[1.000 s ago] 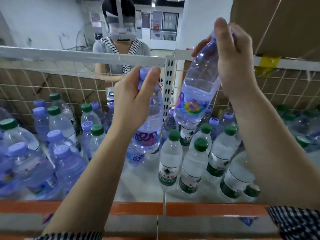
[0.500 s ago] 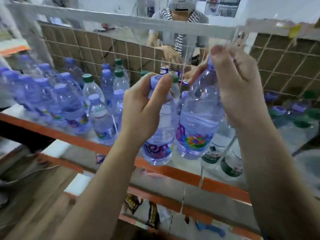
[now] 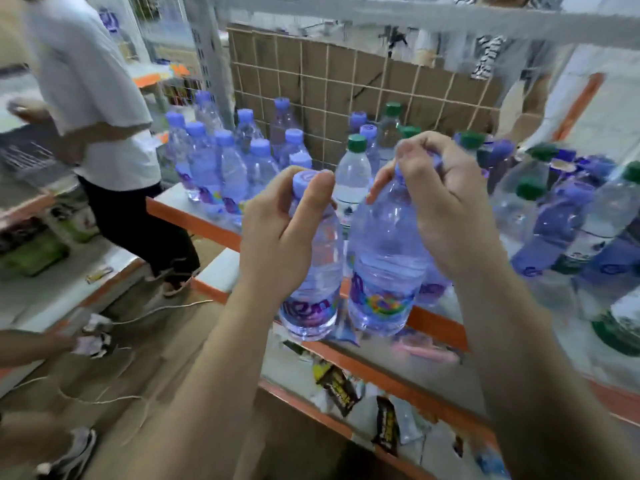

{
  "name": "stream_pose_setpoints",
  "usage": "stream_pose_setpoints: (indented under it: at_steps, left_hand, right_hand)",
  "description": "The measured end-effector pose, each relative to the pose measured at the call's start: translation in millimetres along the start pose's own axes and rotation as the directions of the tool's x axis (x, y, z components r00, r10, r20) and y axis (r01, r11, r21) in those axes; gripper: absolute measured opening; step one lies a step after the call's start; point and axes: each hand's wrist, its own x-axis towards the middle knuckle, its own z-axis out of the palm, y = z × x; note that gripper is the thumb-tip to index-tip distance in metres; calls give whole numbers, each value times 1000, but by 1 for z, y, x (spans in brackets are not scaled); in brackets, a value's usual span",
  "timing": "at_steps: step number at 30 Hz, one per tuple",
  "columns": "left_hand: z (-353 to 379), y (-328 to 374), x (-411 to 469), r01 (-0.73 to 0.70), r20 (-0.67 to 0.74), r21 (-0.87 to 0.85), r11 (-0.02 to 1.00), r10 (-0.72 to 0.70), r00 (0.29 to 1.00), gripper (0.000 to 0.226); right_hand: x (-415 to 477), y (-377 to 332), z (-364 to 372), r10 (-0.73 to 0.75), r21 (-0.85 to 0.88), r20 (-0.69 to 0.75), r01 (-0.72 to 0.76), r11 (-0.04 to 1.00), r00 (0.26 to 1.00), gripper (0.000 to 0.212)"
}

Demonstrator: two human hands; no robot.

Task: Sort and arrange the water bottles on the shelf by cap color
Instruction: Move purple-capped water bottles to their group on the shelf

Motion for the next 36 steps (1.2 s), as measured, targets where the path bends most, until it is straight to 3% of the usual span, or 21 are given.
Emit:
stream_pose_setpoints:
  at_steps: [9, 13, 22, 26, 36]
  left_hand:
    - [-112, -74, 44, 35, 43, 5, 999, -35, 998, 50]
    - [-138, -108, 62, 52, 29, 15, 999, -53, 998, 43]
    - [-172, -150, 155, -14, 32, 46, 999, 13, 999, 40]
    - [-182, -146, 208, -51, 65, -28, 998, 53, 996, 37]
    - [-192, -109, 326, -89, 163, -405, 910, 167, 972, 31]
  right_hand:
    - [21, 7, 140, 56, 6, 1, -56, 998, 998, 30]
    - [40, 18, 176, 62, -23, 15, -61, 998, 998, 37]
    - [117, 30, 229, 15, 6, -26, -15, 1000, 1000, 30]
    - [167, 16, 235, -38, 11, -51, 39, 999, 998, 30]
    - [254, -20, 238, -112, -16, -211, 111, 994, 971, 45]
